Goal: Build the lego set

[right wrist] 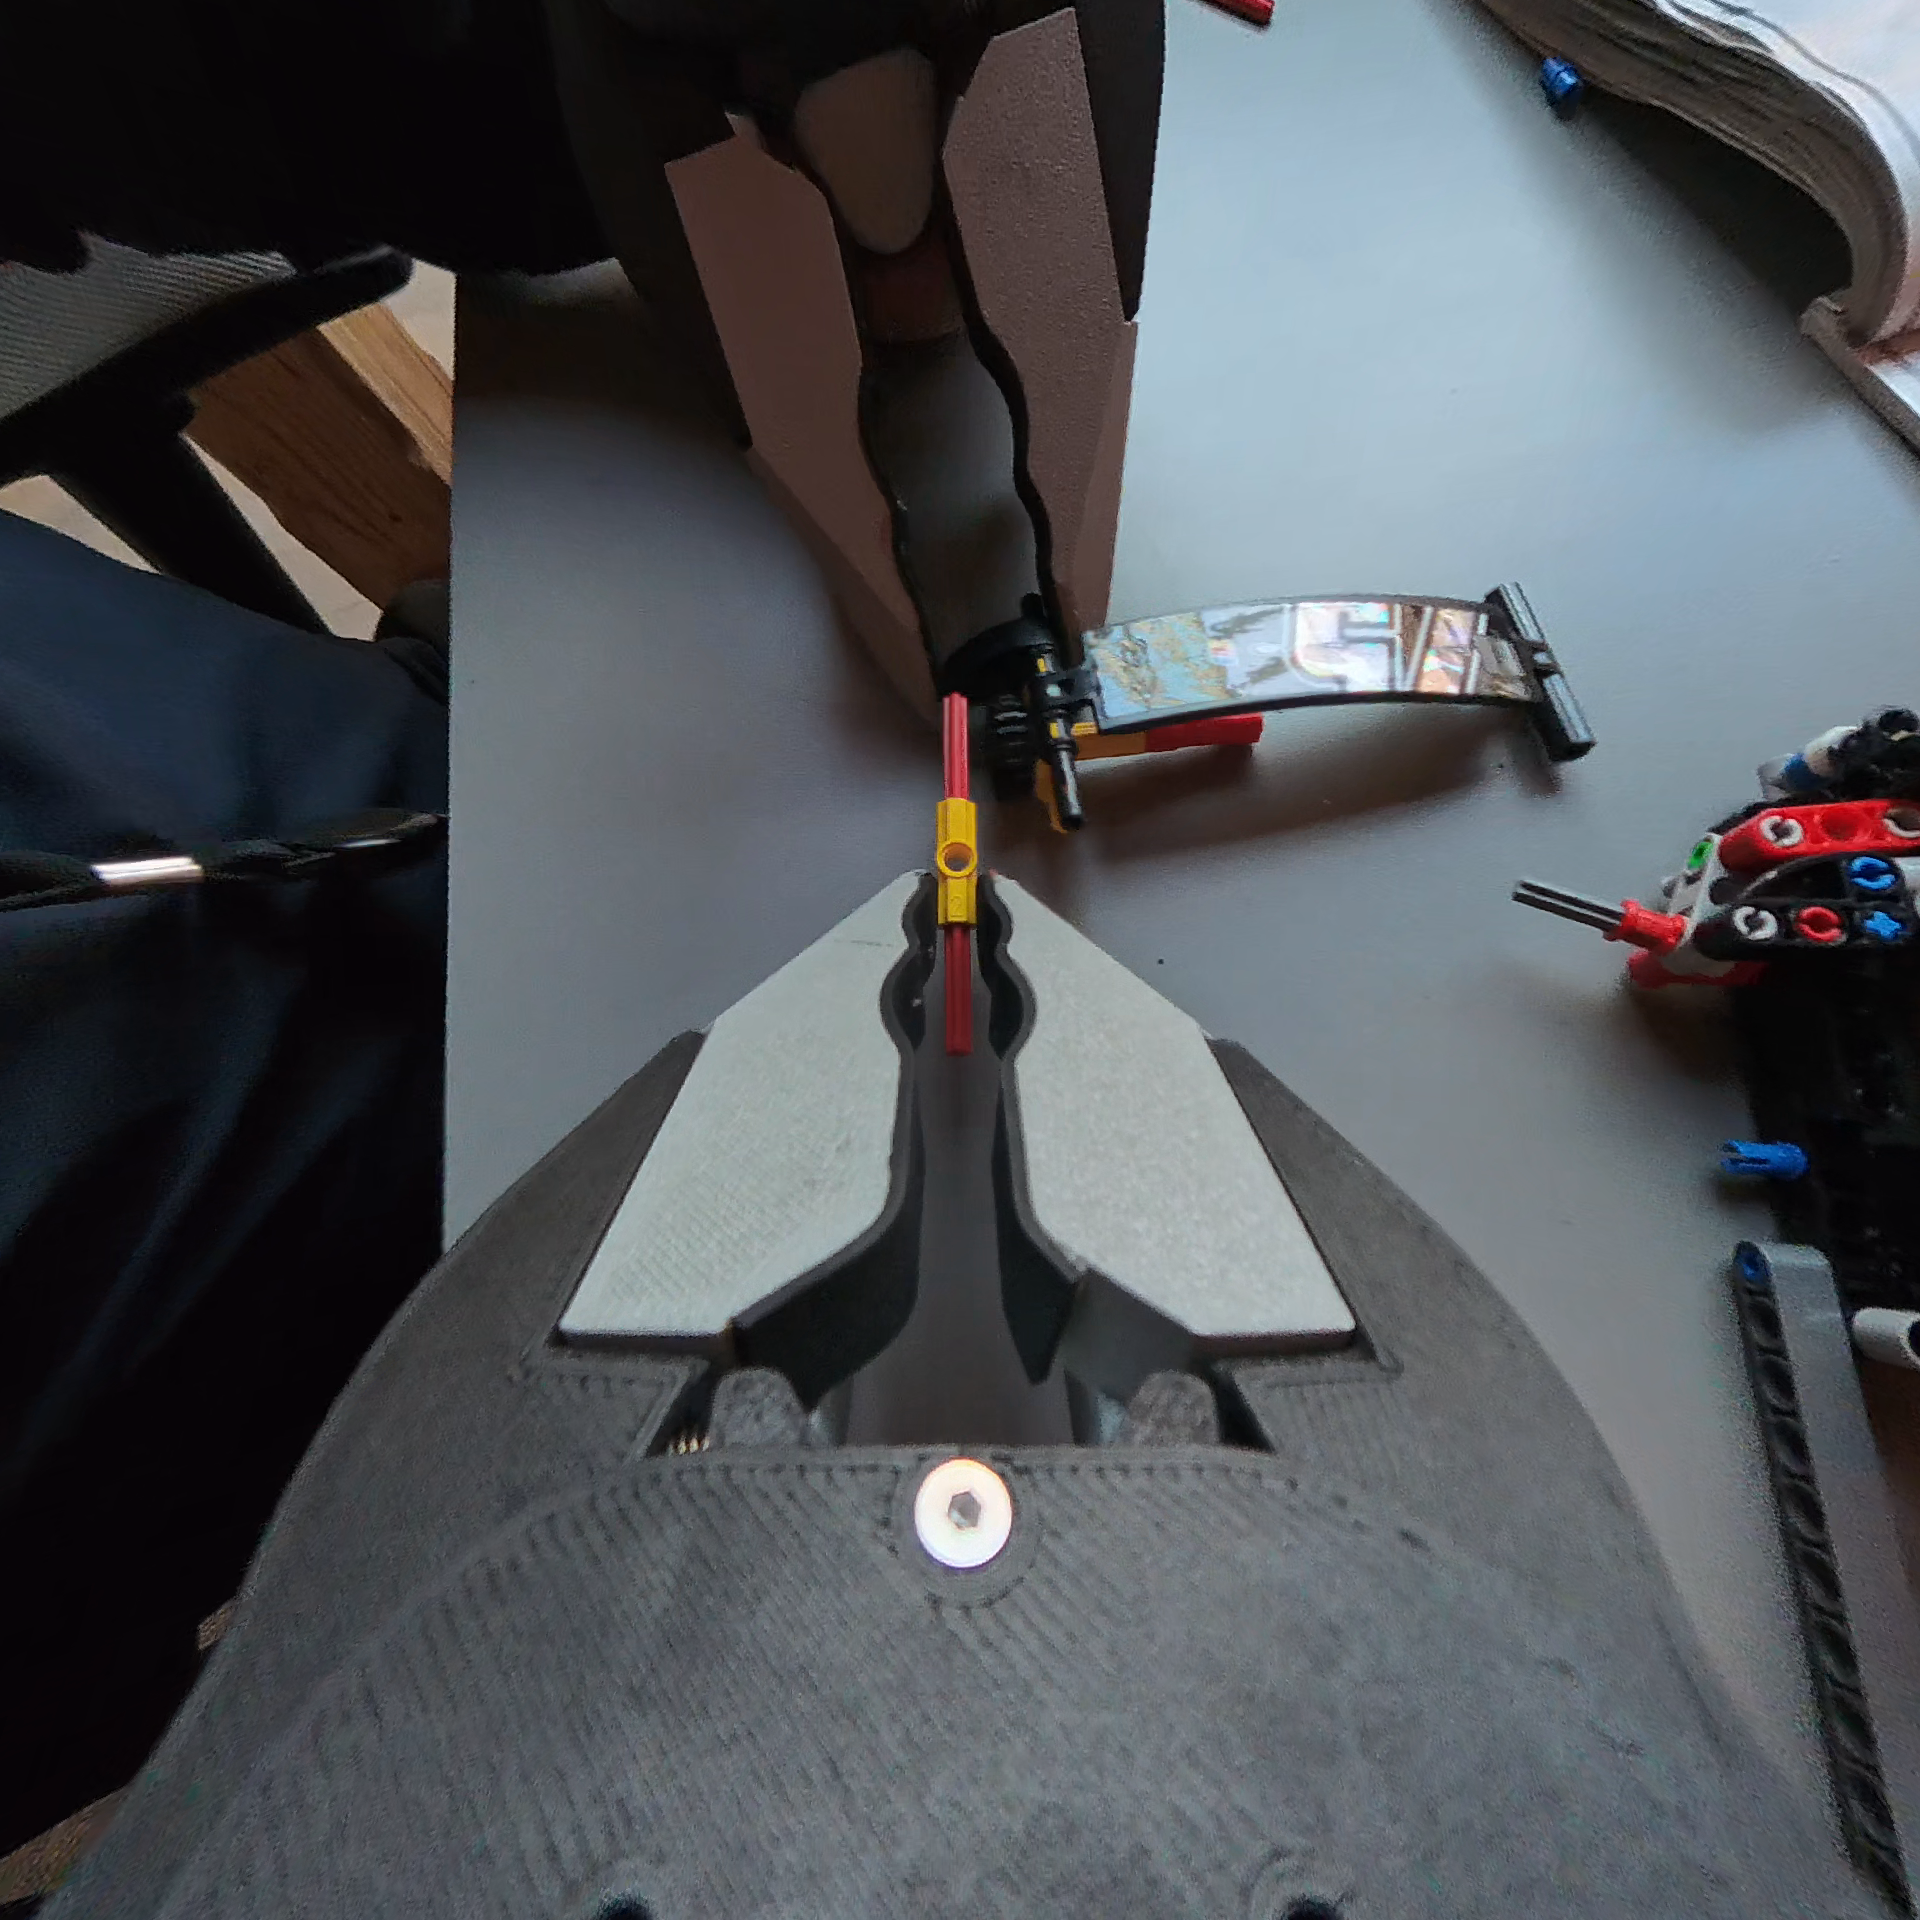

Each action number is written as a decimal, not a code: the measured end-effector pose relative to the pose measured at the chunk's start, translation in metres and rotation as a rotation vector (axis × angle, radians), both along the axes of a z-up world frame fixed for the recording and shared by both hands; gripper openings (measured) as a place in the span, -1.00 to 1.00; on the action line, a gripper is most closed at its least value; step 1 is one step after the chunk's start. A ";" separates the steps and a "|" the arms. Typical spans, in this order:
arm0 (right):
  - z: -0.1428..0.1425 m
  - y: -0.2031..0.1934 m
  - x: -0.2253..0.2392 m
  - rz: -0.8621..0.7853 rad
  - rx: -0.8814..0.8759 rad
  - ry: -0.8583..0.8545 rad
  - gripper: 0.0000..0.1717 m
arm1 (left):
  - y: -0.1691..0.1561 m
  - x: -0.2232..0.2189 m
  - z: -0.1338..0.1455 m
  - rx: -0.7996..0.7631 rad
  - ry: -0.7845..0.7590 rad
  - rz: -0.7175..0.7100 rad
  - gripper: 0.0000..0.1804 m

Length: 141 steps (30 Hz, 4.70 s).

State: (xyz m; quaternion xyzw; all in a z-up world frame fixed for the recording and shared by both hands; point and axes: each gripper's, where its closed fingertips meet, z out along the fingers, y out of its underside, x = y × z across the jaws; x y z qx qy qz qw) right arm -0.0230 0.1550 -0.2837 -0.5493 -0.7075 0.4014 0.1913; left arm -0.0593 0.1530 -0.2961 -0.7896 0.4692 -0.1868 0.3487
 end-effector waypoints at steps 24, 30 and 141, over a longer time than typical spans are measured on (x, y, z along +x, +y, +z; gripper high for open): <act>-0.005 0.001 -0.006 -0.008 -0.017 -0.024 -0.95 | 0.000 0.000 0.000 0.032 0.011 0.030 -0.74; -0.002 0.002 -0.006 -0.007 -0.027 -0.006 -0.94 | 0.001 -0.001 -0.001 0.001 -0.005 0.036 -0.74; -0.014 -0.004 -0.013 0.028 0.430 -0.014 -0.94 | -0.009 -0.004 0.002 -0.057 0.062 0.075 -0.77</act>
